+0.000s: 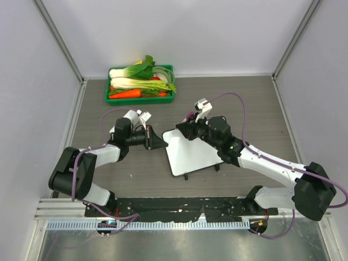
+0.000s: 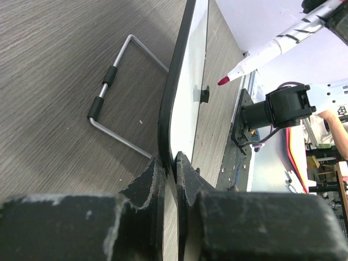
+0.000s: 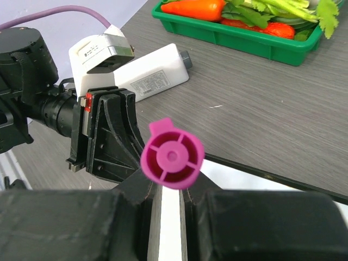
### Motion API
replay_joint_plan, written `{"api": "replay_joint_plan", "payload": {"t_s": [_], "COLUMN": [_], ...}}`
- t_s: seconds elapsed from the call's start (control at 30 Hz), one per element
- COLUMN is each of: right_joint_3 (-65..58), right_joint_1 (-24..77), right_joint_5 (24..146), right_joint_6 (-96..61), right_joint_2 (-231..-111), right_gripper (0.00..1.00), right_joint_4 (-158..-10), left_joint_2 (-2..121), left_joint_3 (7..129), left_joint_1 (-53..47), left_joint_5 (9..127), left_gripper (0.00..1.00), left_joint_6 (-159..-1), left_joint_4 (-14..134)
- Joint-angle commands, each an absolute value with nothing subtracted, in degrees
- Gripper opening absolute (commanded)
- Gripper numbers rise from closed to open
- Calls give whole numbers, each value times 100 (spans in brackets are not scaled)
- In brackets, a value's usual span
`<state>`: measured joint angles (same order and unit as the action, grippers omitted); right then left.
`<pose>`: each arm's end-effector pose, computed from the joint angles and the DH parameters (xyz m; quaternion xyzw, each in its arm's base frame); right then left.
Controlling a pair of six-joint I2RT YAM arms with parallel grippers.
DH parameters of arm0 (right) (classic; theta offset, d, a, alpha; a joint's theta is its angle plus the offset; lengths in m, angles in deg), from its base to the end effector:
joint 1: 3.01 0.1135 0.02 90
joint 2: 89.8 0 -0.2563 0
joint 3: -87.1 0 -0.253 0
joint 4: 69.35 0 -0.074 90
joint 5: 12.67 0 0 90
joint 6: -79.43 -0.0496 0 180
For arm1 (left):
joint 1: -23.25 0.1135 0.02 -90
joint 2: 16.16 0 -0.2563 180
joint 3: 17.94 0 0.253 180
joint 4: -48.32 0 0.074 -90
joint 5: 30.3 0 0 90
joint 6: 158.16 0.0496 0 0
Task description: Write a sentence on the whiteboard
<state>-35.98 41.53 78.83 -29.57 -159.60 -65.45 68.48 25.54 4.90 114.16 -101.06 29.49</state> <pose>0.2131 0.2115 0.2783 -0.1763 0.7395 0.3504 0.5470 0.2546 -0.1270 0.1631 0.1592 0.7649 -0.5568 0.2820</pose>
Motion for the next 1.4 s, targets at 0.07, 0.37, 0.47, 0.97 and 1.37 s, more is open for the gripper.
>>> {"api": "replay_joint_plan", "payload": {"t_s": [0.07, 0.37, 0.47, 0.97, 1.37], "right_joint_3": [-3575, -3682, -3743, -3567, -3681], "right_joint_1": [4708, 5219, 5289, 5298, 5298], "right_joint_5": [6750, 6055, 5862, 5773, 5501], "right_joint_6": [-2323, -1918, -1865, -1918, -2041], "right_joint_2": [-15819, -15844, -15836, -16152, -16284], "right_gripper": [2, 2, 1, 2, 1], "right_joint_4": [-6005, -5864, -5838, -5890, -5758], "left_joint_2": [6953, 6953, 6971, 6971, 6997], "left_joint_3": [2470, 2470, 2470, 2461, 2461], "left_joint_1": [479, 471, 479, 497, 506], "left_joint_5": [11297, 11288, 11305, 11367, 11411], "left_gripper": [0, 0, 0, 0, 0], "left_joint_6": [-9698, -9698, -9707, -9725, -9760], "left_joint_4": [3129, 3137, 3137, 3085, 3041]}}
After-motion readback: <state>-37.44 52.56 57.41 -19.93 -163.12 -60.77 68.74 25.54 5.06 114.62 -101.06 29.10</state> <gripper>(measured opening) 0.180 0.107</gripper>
